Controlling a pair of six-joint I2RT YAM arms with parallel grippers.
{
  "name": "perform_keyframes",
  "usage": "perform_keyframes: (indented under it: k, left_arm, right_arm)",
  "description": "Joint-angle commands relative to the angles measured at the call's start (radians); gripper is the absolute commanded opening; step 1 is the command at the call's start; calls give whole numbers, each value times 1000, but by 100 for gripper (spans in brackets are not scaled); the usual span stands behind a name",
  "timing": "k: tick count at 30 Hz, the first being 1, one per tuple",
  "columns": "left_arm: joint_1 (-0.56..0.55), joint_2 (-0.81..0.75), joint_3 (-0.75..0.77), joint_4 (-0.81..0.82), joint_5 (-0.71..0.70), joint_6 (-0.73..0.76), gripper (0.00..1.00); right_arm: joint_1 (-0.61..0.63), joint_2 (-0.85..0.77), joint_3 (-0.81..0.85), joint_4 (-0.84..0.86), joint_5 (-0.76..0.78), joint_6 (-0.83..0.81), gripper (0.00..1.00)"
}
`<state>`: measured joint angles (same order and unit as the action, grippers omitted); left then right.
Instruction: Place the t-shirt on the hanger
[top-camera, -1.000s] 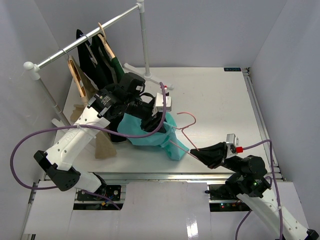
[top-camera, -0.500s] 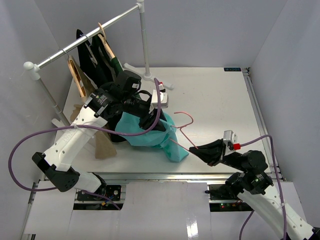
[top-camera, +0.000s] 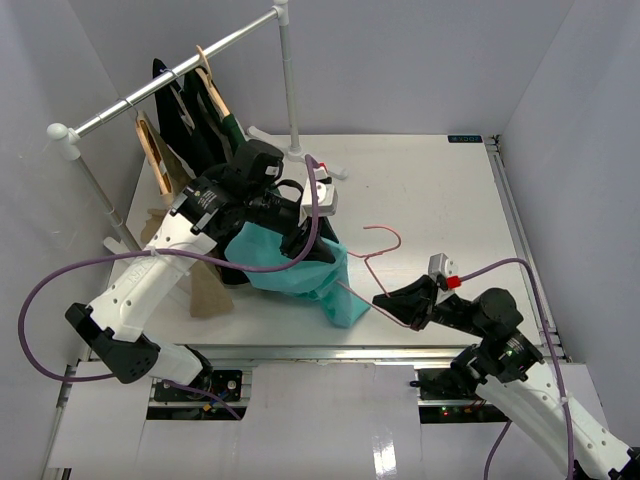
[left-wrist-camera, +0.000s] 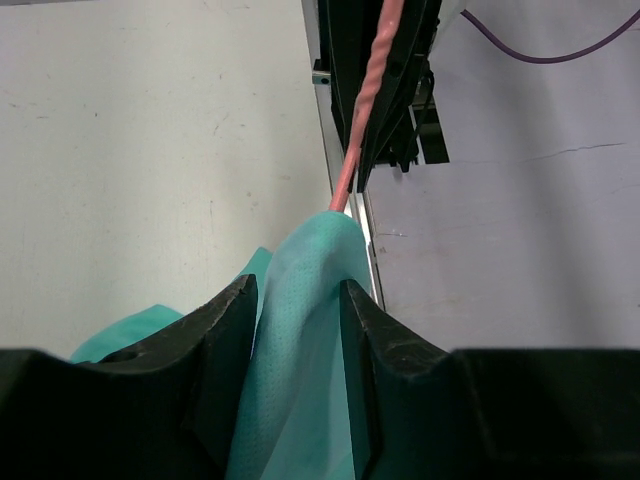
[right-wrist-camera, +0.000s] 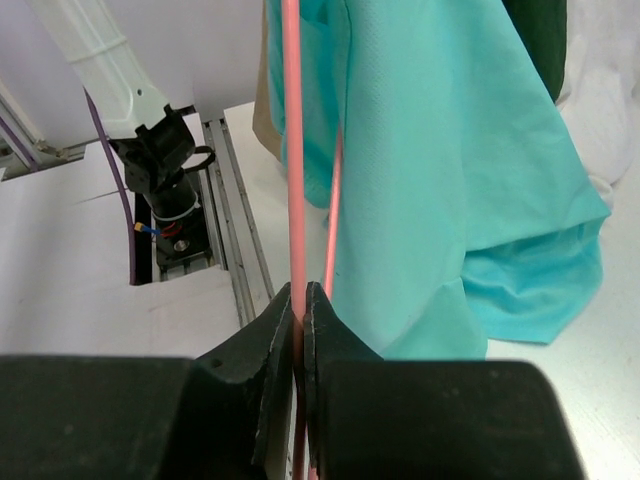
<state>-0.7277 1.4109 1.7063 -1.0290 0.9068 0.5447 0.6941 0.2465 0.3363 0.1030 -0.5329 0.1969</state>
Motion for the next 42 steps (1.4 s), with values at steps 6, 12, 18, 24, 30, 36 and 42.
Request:
perform_keyframes:
  k: [6,12,18,24,30,36,42]
  left_arm:
    - [-58,25,-72,-22,117,-37,46]
    - [-58,15,-95,-32,24,-44,52]
    - [-58,13,-77,-54,-86,-50,52]
    - [-58,42,-67,-69,-15,-27,20]
    - [-58,69,-53,-45,12,-39,0]
    - [-53,11,-100,44,-95,-107,0]
    - [-49,54,1,-60,76,-111,39]
  right_arm:
    - [-2,87,133,83,99,-58,8]
    - [-2,41,147,69,111,-70,8]
    - [-2,3,159,36,127,-88,8]
    - [-2,-15,155,36,136,-94,8]
    - [-1,-25,142,29,172,-111,8]
    - [-2,23,151,-20,204,-160,8]
    - [-1,-32,139,-4,164,-222,8]
